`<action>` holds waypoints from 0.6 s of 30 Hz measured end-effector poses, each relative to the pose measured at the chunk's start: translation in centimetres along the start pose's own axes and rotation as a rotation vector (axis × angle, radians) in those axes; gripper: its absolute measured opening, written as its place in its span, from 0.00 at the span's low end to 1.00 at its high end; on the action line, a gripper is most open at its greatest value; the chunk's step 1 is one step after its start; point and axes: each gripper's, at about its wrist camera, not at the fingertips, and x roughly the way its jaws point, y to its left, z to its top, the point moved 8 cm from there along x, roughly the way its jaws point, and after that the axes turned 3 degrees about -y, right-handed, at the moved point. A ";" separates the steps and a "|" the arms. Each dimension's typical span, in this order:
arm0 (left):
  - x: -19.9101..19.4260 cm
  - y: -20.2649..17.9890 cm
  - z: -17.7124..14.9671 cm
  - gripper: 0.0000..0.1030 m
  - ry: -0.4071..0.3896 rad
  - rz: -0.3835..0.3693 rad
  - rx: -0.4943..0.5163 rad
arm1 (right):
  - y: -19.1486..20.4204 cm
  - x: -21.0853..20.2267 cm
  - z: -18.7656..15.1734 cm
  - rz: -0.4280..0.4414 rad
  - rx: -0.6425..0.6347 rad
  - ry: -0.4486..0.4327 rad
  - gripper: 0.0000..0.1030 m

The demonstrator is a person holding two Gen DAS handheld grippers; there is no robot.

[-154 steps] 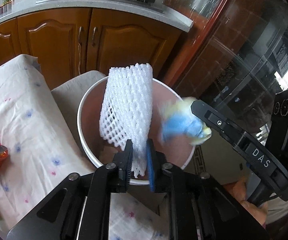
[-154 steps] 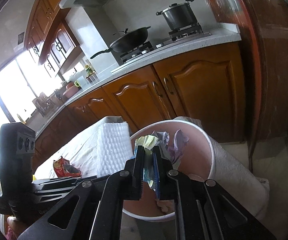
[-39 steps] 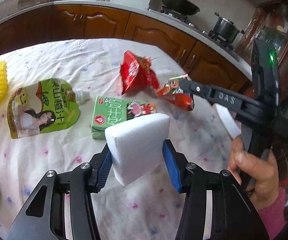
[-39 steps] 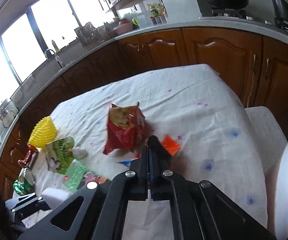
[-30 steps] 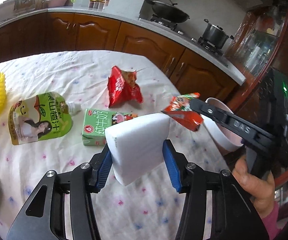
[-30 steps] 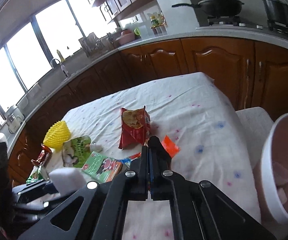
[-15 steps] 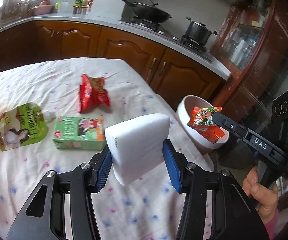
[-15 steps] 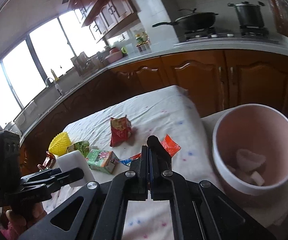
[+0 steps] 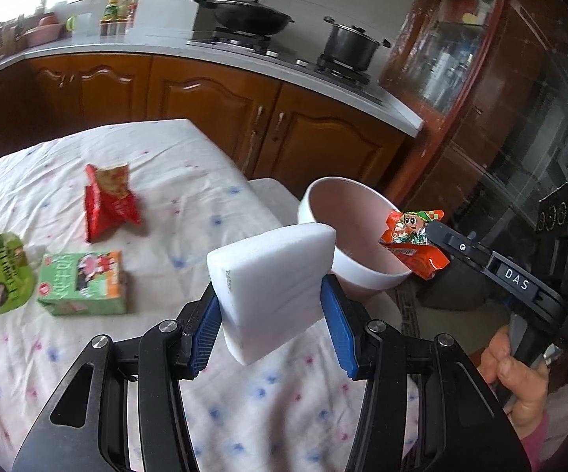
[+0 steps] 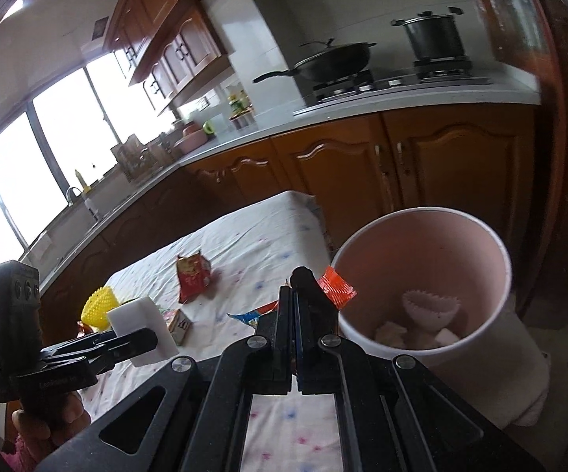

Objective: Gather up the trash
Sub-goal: 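Carry the sponge and orange wrapper over the pink bucket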

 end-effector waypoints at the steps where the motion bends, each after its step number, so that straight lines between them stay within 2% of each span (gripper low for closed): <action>1: 0.1 -0.3 0.2 0.47 0.001 -0.004 0.004 | -0.3 -0.2 0.0 -0.003 0.005 -0.004 0.00; 18: 4.9 -6.2 3.1 0.47 0.032 -0.055 0.088 | -5.2 -0.7 1.5 -0.041 0.074 -0.041 0.00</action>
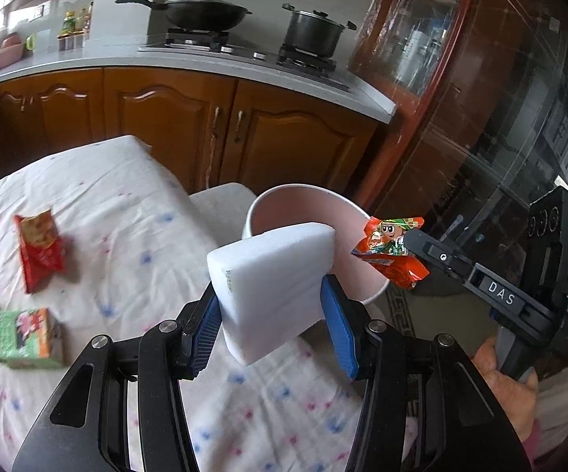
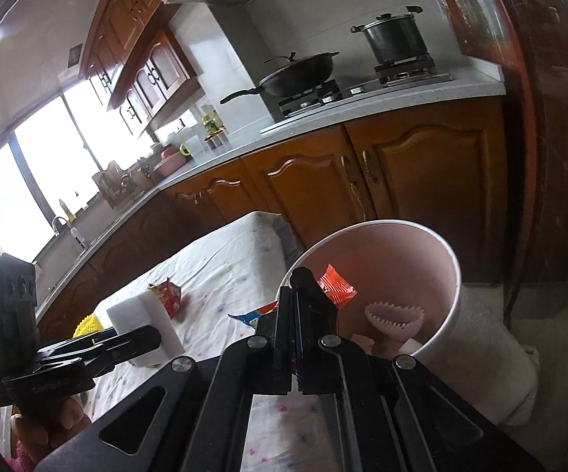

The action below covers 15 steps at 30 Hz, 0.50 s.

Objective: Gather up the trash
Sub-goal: 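Carry the sponge and orange wrapper over the pink bucket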

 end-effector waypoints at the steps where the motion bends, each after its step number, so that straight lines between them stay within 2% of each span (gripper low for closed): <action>1: 0.5 -0.2 0.2 0.47 0.006 -0.003 0.002 | -0.2 0.1 0.1 -0.002 0.003 0.000 0.00; 15: 7.6 -2.8 2.3 0.48 0.086 -0.007 0.071 | -4.2 2.4 1.4 -0.017 0.071 0.009 0.01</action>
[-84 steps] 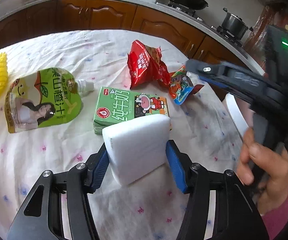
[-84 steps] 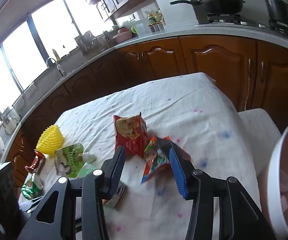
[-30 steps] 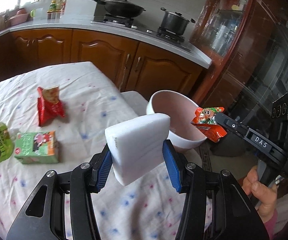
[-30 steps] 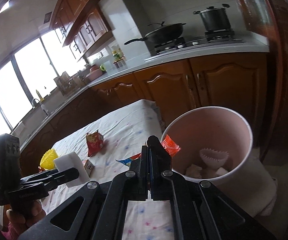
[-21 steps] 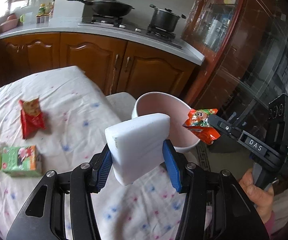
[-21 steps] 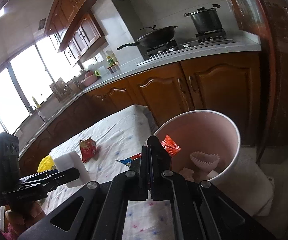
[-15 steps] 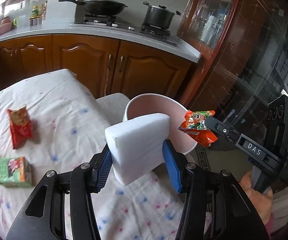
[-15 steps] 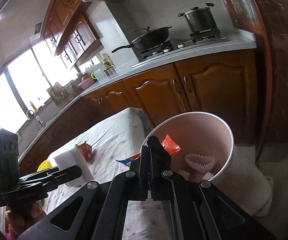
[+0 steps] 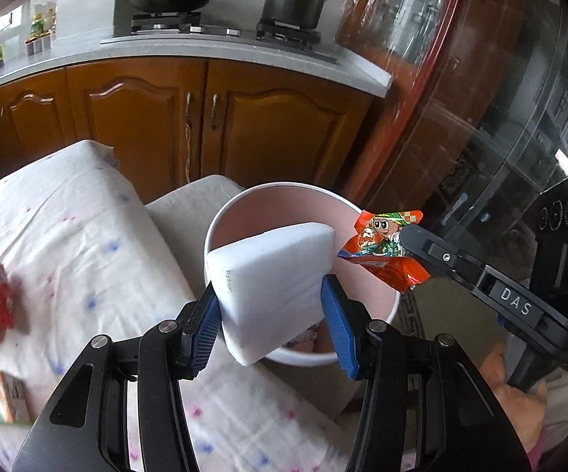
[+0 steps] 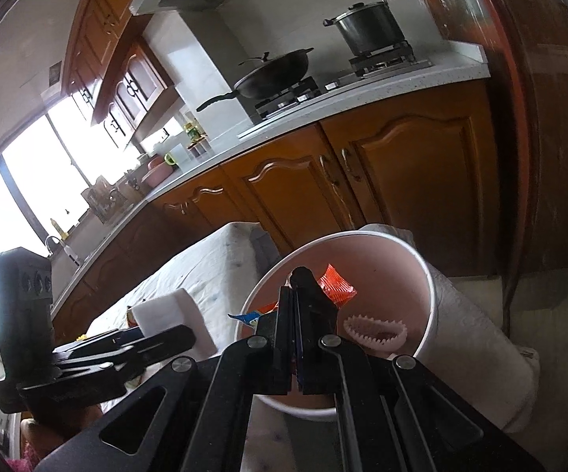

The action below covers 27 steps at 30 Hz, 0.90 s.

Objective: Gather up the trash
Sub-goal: 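Carry the sponge and orange wrapper over the pink bucket, then open the left gripper to drop the sponge while the right gripper drops the orange wrapper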

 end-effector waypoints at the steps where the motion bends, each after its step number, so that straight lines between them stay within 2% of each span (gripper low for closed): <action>1: 0.4 -0.1 0.1 0.48 0.006 -0.001 0.003 | -0.2 0.2 0.0 -0.003 0.002 0.002 0.01; 10: 3.6 -0.4 0.0 0.52 0.065 0.015 0.017 | -1.6 1.8 0.2 -0.013 0.014 0.031 0.01; 12: 4.2 -0.5 -0.1 0.52 0.081 0.012 0.016 | -1.8 2.1 0.1 -0.014 0.016 0.040 0.06; 16: 4.8 -0.7 -0.3 0.57 0.101 0.002 0.009 | -2.4 2.6 -0.2 -0.022 0.028 0.059 0.08; 18: 5.0 -0.7 -0.3 0.61 0.104 0.004 0.008 | -2.6 2.6 -0.3 -0.018 0.037 0.058 0.15; 20: 5.1 -0.7 -0.3 0.63 0.103 0.003 0.009 | -2.8 2.4 -0.3 -0.016 0.043 0.052 0.30; 21: 5.1 -0.7 -0.3 0.64 0.104 0.003 0.009 | -2.7 2.4 -0.3 -0.014 0.045 0.050 0.32; 27: 4.5 -0.3 -0.5 0.67 0.090 0.008 0.000 | -2.8 2.0 -0.1 -0.021 0.049 0.039 0.32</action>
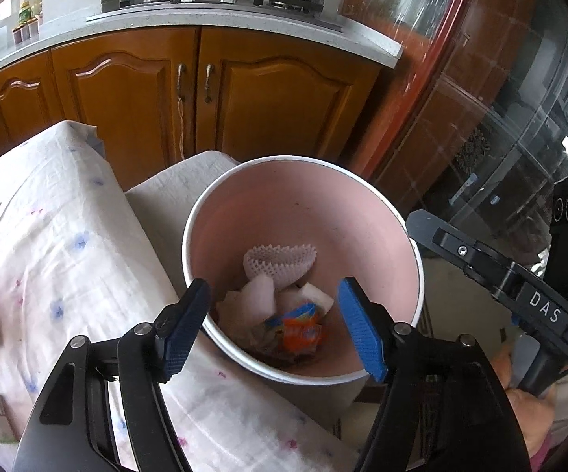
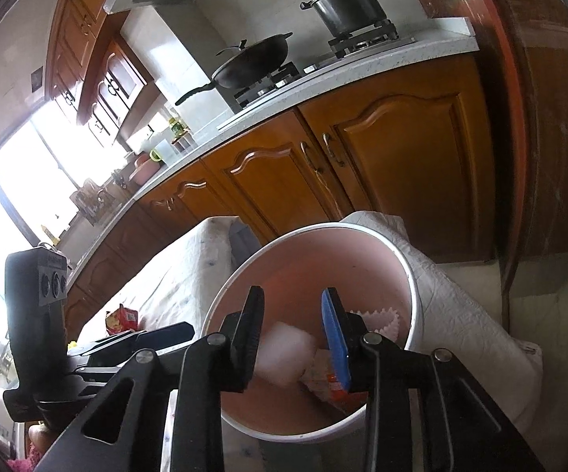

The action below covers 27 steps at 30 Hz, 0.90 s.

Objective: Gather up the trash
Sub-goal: 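Open the left gripper to drop the sponge while the right gripper drops the orange wrapper, then move both open grippers back over the table toward the remaining trash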

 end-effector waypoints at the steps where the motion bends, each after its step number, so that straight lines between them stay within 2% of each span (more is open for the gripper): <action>1: -0.2 0.2 -0.1 0.67 -0.004 0.001 -0.004 | 0.0 -0.1 0.1 0.000 0.002 -0.002 0.32; 6: -1.6 1.0 -0.9 0.67 -0.023 0.007 -0.023 | 0.2 -0.6 0.1 0.000 0.006 -0.012 0.35; 8: -2.3 1.4 -1.2 0.67 -0.034 0.012 -0.032 | 0.5 -0.7 0.1 0.003 0.004 -0.013 0.45; 12: -3.9 2.2 -1.9 0.67 -0.056 0.016 -0.056 | 1.4 -1.2 -0.2 0.013 -0.006 -0.023 0.57; 14: -4.7 2.5 -2.2 0.67 -0.068 0.020 -0.065 | 2.0 -1.5 -0.4 0.022 -0.010 -0.030 0.75; 16: -5.7 3.0 -2.8 0.67 -0.081 0.030 -0.076 | 2.5 -1.7 -0.6 0.024 -0.017 -0.038 0.80; 27: -10.2 7.0 -6.3 0.68 -0.122 0.067 -0.152 | 6.5 -2.4 -2.9 0.058 -0.058 -0.024 0.85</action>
